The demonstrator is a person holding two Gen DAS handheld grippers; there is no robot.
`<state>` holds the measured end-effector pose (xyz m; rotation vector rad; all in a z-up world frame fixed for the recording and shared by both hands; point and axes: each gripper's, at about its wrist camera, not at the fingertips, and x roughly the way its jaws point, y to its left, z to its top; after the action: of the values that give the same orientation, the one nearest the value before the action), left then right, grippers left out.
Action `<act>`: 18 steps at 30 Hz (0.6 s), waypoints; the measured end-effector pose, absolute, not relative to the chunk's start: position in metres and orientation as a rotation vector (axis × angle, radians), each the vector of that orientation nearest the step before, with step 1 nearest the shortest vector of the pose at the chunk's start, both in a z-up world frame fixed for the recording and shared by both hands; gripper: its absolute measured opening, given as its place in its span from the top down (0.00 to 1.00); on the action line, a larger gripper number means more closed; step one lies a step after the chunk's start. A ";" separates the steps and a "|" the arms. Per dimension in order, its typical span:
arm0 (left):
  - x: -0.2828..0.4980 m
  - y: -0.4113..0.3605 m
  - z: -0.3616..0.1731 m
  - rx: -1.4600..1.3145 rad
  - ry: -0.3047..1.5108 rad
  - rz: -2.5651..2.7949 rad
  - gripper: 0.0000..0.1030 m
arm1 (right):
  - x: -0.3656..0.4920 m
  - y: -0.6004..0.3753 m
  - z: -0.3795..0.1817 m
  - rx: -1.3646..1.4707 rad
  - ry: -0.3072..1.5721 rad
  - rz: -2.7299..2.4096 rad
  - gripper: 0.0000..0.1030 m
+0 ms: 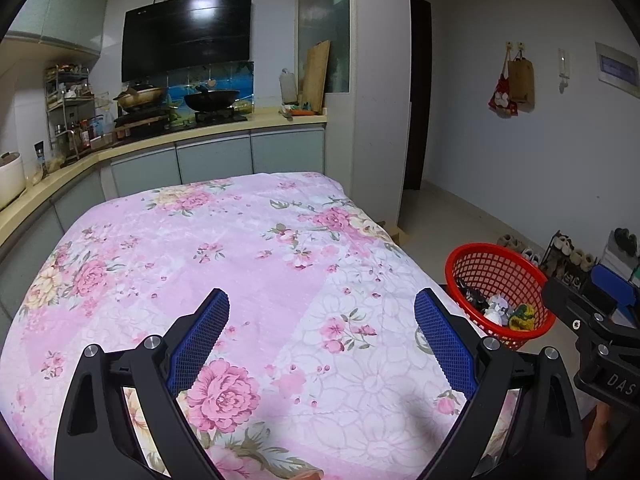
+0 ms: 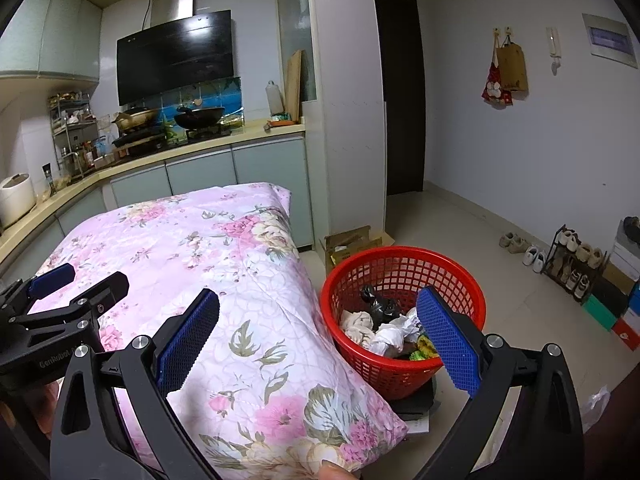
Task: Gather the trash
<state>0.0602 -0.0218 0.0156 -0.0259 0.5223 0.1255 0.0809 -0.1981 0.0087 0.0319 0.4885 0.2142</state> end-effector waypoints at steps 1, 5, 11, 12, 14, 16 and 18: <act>0.060 -0.022 0.015 -0.026 0.523 0.125 0.12 | 0.081 -0.198 0.008 0.032 0.490 0.213 0.07; 0.061 -0.022 0.013 -0.025 0.527 0.125 0.12 | 0.083 -0.200 0.008 0.038 0.495 0.203 0.07; 0.063 -0.022 0.011 -0.028 0.531 0.113 0.12 | 0.085 -0.200 0.007 0.047 0.507 0.186 0.07; 0.063 -0.022 0.011 -0.028 0.532 0.110 0.12 | 0.085 -0.200 0.007 0.047 0.508 0.184 0.07; 0.063 -0.023 0.011 -0.025 0.534 0.105 0.12 | 0.085 -0.200 0.007 0.048 0.511 0.179 0.07; 0.064 -0.023 0.010 -0.022 0.535 0.101 0.12 | 0.086 -0.201 0.006 0.051 0.514 0.176 0.07; 0.064 -0.025 0.010 -0.020 0.536 0.095 0.12 | 0.086 -0.202 0.006 0.053 0.515 0.173 0.07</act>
<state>0.0639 -0.0249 0.0104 -0.0200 0.5358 0.0948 0.0864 -0.2019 0.0062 0.0530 0.5152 0.1728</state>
